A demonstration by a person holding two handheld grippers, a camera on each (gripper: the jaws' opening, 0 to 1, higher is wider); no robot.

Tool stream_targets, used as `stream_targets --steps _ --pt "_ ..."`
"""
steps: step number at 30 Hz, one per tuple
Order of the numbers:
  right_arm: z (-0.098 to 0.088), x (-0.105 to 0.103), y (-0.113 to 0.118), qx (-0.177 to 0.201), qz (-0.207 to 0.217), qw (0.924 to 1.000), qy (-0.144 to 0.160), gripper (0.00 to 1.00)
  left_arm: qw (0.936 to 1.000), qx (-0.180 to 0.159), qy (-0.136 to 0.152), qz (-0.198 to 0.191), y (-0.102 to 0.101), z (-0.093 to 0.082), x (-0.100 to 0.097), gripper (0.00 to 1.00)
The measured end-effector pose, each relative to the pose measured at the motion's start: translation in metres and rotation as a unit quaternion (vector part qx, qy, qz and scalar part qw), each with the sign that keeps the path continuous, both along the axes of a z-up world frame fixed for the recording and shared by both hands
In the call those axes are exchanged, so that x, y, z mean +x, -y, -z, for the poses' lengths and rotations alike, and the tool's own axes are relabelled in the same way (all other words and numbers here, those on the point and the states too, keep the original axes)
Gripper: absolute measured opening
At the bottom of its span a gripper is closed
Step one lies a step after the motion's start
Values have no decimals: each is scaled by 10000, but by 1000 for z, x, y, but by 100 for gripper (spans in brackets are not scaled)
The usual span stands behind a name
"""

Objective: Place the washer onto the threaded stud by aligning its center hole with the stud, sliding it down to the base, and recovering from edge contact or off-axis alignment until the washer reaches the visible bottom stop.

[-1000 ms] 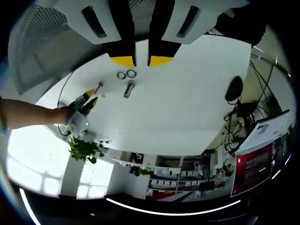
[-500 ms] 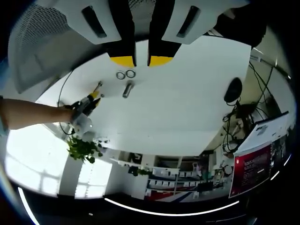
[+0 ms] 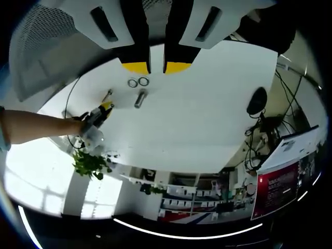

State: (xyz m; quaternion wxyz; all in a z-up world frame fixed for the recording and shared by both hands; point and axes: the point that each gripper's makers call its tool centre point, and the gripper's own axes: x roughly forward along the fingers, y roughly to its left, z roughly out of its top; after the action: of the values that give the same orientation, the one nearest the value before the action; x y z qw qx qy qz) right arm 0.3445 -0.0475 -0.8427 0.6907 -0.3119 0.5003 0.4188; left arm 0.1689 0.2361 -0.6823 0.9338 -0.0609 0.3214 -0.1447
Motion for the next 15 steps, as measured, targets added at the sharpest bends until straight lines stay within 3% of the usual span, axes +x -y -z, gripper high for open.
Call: stream_targets --steps 4,15 --pt "0 -3 -3 -3 -125 9999 36 16 10000 10 -11 -4 0 0 0 7" --pt "-1 -2 -2 11 86 9999 129 14 10000 37 -55 48 1 2 -2 7"
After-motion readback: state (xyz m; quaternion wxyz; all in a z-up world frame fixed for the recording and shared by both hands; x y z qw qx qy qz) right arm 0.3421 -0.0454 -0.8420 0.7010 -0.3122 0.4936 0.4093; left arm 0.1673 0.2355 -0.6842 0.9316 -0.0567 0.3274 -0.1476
